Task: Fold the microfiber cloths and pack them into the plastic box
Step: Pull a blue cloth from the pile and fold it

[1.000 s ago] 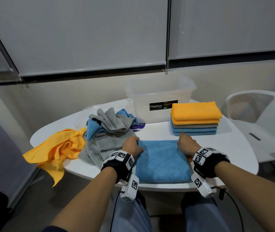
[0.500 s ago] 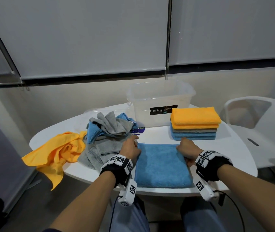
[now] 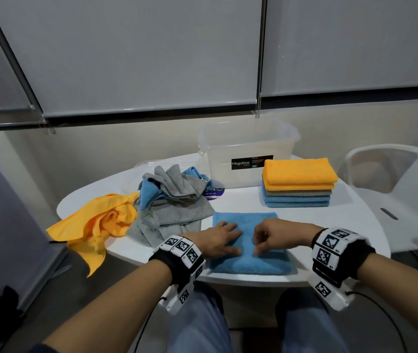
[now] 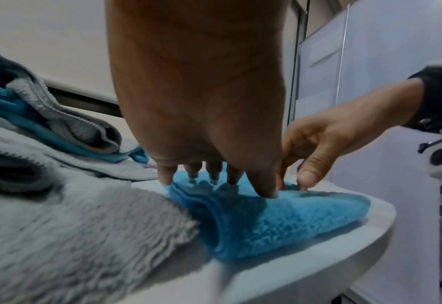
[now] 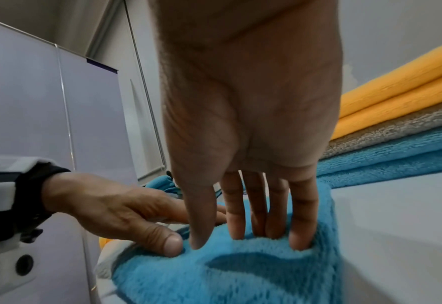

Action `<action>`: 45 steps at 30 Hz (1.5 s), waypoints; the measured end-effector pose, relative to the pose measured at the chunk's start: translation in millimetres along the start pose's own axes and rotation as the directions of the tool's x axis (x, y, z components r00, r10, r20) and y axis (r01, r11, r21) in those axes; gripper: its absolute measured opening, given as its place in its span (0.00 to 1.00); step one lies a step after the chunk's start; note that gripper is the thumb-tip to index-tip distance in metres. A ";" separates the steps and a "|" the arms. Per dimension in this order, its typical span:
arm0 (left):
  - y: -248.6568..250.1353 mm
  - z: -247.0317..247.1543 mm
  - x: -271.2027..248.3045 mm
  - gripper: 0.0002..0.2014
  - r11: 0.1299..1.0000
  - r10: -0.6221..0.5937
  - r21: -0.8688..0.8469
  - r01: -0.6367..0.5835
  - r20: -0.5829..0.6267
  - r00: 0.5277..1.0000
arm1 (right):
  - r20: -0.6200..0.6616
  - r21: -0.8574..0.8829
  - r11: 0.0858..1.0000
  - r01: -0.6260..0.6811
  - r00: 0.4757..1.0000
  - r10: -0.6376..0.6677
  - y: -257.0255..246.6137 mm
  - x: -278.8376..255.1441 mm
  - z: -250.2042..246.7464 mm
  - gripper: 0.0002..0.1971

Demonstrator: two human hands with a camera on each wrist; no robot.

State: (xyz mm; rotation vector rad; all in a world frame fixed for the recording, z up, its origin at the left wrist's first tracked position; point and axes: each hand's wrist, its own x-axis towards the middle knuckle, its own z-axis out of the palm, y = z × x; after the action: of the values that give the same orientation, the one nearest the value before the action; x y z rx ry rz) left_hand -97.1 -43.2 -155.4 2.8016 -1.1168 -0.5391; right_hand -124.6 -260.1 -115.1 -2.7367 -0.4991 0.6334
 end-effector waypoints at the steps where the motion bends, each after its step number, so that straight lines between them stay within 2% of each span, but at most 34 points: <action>1: -2.4 4.9 -1.0 0.35 0.999 -0.038 0.011 0.038 0.046 0.998 | 0.002 0.003 1.000 -0.007 1.000 0.007 -0.5 -1.6 1.4 0.17; 5: -5.3 16.9 -7.6 0.38 0.987 -0.156 0.055 0.151 0.109 0.982 | 0.024 -0.053 0.998 -0.031 0.999 0.032 -0.5 -5.9 6.8 0.31; 7: -6.7 12.5 -10.9 0.36 0.985 -0.146 0.100 0.137 0.092 0.985 | 0.038 -0.133 0.991 -0.011 0.999 0.017 1.9 -7.9 11.6 0.37; 8: -7.3 8.1 -12.4 0.34 0.987 -0.108 0.121 0.103 0.040 0.993 | 0.036 -0.177 0.984 0.005 0.999 0.001 4.3 -6.8 15.4 0.37; 10: -4.3 0.4 -16.5 0.28 0.996 0.000 0.092 0.009 -0.102 0.995 | -0.006 -0.256 0.966 0.040 0.999 -0.043 4.6 -5.0 23.7 0.34; 11: -0.4 -1.3 -18.8 0.26 0.999 0.036 0.042 -0.030 -0.127 0.991 | -0.037 -0.286 0.957 0.054 0.997 -0.067 4.2 -3.7 26.6 0.30; 14: 11.8 2.9 -24.2 0.21 0.997 0.055 0.066 -0.050 -0.080 0.995 | -0.083 -0.290 0.953 0.090 0.989 -0.119 0.9 -2.2 24.0 0.13; 16: 12.1 4.6 -24.2 0.12 0.999 0.017 0.052 -0.010 -0.139 0.990 | -0.075 -0.213 0.972 0.100 0.990 -0.118 0.7 -2.3 11.9 0.08; 20: -1.3 -12.1 -16.6 0.04 0.973 -0.141 -0.215 0.082 -0.280 0.949 | -0.094 0.057 0.998 0.004 0.996 0.002 12.5 5.3 -17.0 0.13; 22: -11.1 -24.2 -9.9 0.10 0.924 -0.238 -0.371 0.093 -0.365 0.900 | -0.078 0.228 0.972 -0.056 0.994 0.075 21.6 10.7 -26.9 0.18; 24: -20.8 -26.5 0.9 0.11 0.824 -0.388 -0.556 0.106 -0.418 0.821 | -0.023 0.399 0.912 -0.094 0.993 0.112 30.7 15.3 -29.3 0.26; 25: -22.0 -24.8 6.8 0.09 0.758 -0.461 -0.646 0.092 -0.430 0.776 | -0.017 0.456 0.884 -0.102 0.992 0.123 34.9 17.0 -28.2 0.27; 27: -25.1 -16.6 21.0 0.08 0.600 -0.581 -0.799 0.021 -0.418 0.698 | -0.073 0.509 0.854 -0.109 0.983 0.169 41.3 23.0 -23.1 0.22; 28: -25.4 -11.8 27.0 0.11 0.512 -0.622 -0.859 -0.018 -0.385 0.682 | -0.132 0.531 0.840 -0.113 0.968 0.214 45.3 27.1 -19.2 0.18; 29: -25.2 -8.1 31.1 0.16 0.441 -0.637 -0.897 -0.041 -0.345 0.689 | -0.178 0.566 0.816 -0.122 0.948 0.266 49.4 30.9 -15.9 0.15; 30: -25.1 -5.6 34.0 0.21 0.416 -0.632 -0.909 -0.034 -0.315 0.708 | -0.200 0.606 0.785 -0.129 0.931 0.307 54.4 34.9 -13.2 0.13; 31: -24.3 -4.3 34.9 0.25 0.439 -0.613 -0.899 -0.003 -0.302 0.730 | -0.203 0.639 0.758 -0.132 0.922 0.331 58.9 38.0 -10.6 0.12; 33: -27.0 -1.3 38.4 0.24 0.504 -0.597 -0.862 0.058 -0.299 0.744 | -0.185 0.674 0.723 -0.151 0.913 0.364 64.9 42.0 -7.5 0.14; 36: -33.8 1.0 46.6 0.18 0.518 -0.644 -0.847 0.115 -0.298 0.705 | -0.202 0.695 0.702 -0.157 0.894 0.400 65.2 46.3 -4.8 0.16; 39: -36.6 2.7 56.3 0.16 0.527 -0.691 -0.831 0.177 -0.298 0.659 | -0.235 0.647 0.742 -0.174 0.881 0.411 63.2 51.5 -5.1 0.16; 42: -37.9 6.6 62.0 0.19 0.559 -0.715 -0.796 0.231 -0.322 0.620 | -0.224 0.591 0.778 -0.211 0.884 0.410 60.6 55.2 -7.3 0.13; 45: -38.7 7.2 61.9 0.20 0.552 -0.707 -0.807 0.211 -0.318 0.632 | -0.242 0.478 0.843 -0.248 0.885 0.398 57.5 61.7 -10.1 0.12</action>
State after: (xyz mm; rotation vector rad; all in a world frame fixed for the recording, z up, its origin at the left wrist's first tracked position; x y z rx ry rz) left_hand -32.8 -56.5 -188.0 2.2075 0.0924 0.0073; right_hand -52.6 -289.6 -149.2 -2.4265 0.1867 0.2893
